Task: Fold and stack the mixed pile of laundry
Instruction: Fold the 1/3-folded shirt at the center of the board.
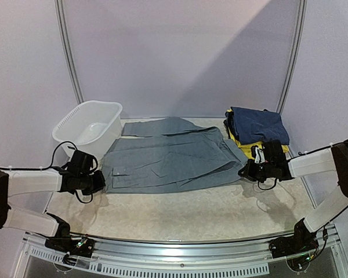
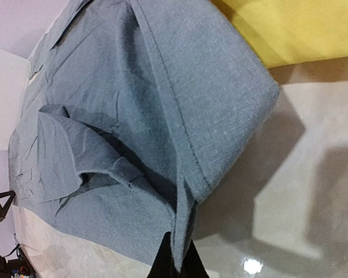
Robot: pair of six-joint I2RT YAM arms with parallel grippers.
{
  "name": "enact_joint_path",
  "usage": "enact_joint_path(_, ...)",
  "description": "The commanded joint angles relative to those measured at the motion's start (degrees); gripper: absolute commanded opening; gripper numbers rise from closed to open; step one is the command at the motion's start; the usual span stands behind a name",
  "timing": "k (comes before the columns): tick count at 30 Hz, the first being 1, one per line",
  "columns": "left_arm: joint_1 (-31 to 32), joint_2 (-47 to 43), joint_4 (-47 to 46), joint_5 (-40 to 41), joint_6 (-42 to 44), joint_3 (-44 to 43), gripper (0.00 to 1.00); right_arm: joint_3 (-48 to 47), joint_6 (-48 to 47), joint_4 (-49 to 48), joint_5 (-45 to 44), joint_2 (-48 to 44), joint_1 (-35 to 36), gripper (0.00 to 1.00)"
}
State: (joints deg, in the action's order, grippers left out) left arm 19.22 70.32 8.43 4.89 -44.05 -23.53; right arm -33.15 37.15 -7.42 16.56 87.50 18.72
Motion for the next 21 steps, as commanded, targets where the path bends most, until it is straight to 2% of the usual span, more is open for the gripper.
enact_joint_path(1, 0.03, -6.44, 6.67, -1.39, 2.49, -1.49, 0.00, 3.10, 1.05, 6.16, 0.42, -7.42, 0.43, 0.00)
enact_joint_path(8, 1.27, -14.92, 21.70, -3.15, 6.03, -5.99, 0.00, 6.36, 1.62, 19.60, -2.82, -23.87, 3.85, 0.00)
enact_joint_path(17, 10.64, -30.63, 31.57, 1.71, -1.71, -4.54, 0.00, 11.84, 8.36, 34.18, -7.27, -44.61, 11.79, 0.00)
enact_joint_path(21, 13.14, -39.39, 34.30, 2.87, -5.99, -2.73, 0.00, 13.10, 12.66, 38.42, -10.88, -49.50, 17.45, 0.00)
